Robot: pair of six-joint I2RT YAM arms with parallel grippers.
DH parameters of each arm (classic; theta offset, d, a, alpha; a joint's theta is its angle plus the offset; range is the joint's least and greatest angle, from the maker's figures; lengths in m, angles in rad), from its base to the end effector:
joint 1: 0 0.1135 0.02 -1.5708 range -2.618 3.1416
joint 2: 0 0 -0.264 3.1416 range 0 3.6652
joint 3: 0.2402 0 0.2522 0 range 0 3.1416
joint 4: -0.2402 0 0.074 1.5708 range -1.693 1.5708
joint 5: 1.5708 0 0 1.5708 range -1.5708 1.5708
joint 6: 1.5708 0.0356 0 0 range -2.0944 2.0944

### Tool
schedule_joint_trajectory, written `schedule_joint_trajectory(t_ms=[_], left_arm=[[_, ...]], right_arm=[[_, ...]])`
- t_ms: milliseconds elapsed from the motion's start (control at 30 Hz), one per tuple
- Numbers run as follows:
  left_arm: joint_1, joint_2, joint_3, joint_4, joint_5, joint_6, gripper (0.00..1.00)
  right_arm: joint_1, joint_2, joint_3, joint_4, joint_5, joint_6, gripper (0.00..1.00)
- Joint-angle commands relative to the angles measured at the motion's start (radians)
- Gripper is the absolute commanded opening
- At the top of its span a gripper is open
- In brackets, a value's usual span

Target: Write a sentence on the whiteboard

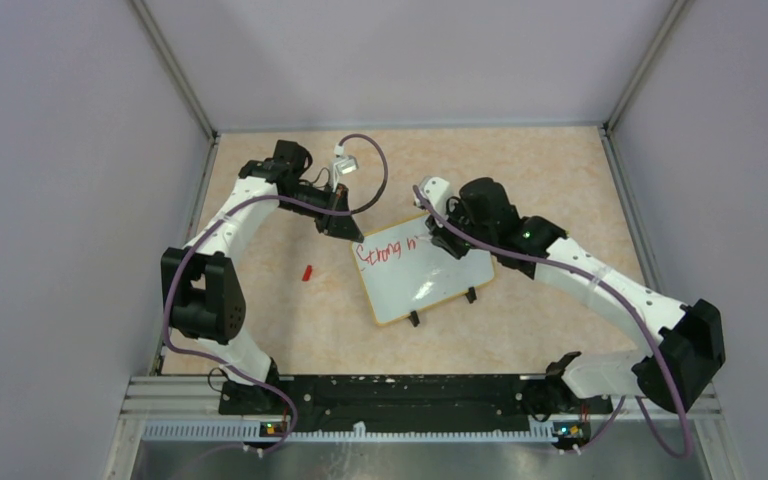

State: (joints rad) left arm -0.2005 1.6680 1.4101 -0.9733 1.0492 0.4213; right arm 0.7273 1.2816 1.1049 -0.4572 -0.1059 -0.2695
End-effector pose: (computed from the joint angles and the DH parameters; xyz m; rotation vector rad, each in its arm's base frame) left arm 0.3156 -0.0956 0.2853 0.9549 2.1982 -1.3267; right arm 0.2101 0.1920 0.3177 -1.1159 1.9256 0.3703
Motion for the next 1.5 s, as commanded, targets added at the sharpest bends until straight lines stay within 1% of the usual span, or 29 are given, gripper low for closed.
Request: schedule_joint_trajectory(t_ms=[0,200,367,633,1300,1467], left_arm=[[-0.002,-0.002,0.007,0.003,0.013,0.007,0.0],[-0.002,0.002,0.012,0.003,0.014,0.006,0.0],[-0.002,0.004,0.011,0.004,0.016,0.005,0.0],[-0.002,0.001,0.011,0.001,0.02,0.007,0.0],[-0.002,0.0,0.009,0.002,0.016,0.008,0.0],[-0.002,-0.002,0.008,0.001,0.014,0.008,0.0]], right_arm=[[-0.017,-0.032,-0.03,0.002,0.005,-0.01,0.0],[-0.013,-0.044,-0.051,-0.012,-0.029,-0.004,0.0],[-0.013,-0.06,-0.02,-0.022,-0.052,-0.001,0.0],[-0.025,-0.059,0.053,-0.036,-0.021,-0.008,0.0],[-0.026,-0.002,0.025,0.01,0.019,-0.032,0.0],[-0.052,-0.01,0.019,0.007,0.03,-0.034,0.0]])
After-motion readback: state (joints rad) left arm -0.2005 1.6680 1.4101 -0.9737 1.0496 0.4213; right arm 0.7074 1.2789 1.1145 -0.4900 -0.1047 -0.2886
